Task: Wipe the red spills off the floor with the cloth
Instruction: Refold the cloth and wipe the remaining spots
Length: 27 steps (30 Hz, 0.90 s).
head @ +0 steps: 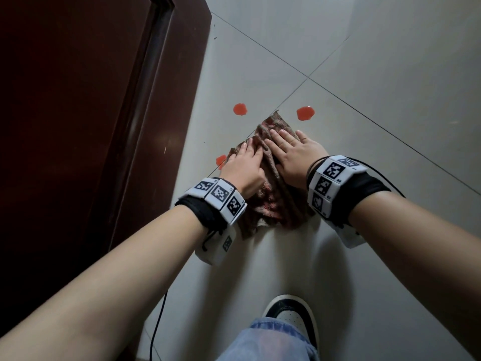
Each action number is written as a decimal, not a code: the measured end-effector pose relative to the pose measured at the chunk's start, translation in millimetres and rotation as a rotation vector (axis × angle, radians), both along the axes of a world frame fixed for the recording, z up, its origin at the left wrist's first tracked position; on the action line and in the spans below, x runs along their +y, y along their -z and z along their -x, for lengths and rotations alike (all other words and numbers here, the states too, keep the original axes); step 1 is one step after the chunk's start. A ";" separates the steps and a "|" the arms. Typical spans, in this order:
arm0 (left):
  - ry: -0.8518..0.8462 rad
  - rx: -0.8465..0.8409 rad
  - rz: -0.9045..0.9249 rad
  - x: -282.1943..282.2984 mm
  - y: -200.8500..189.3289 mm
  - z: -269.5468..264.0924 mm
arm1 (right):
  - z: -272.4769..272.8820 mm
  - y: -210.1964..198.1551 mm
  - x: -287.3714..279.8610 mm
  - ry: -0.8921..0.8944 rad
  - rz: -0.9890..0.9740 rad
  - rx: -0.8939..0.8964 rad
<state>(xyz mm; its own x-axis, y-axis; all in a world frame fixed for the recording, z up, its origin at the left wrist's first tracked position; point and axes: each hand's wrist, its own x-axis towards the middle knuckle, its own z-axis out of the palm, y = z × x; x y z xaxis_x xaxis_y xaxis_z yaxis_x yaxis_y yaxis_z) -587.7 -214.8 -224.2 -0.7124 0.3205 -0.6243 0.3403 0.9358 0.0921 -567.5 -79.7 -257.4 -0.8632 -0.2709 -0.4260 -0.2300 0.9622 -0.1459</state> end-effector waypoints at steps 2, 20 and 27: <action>-0.015 0.006 -0.001 1.7 0.1 10.5 | 4.2 0.4 0.1 0.017 -0.014 0.003; -0.007 -0.025 -0.042 42.0 -1.3 55.0 | 28.9 3.7 30.3 0.229 -0.105 0.015; 0.020 -0.047 -0.057 60.6 -2.4 58.6 | 24.7 3.8 43.9 0.326 -0.105 -0.005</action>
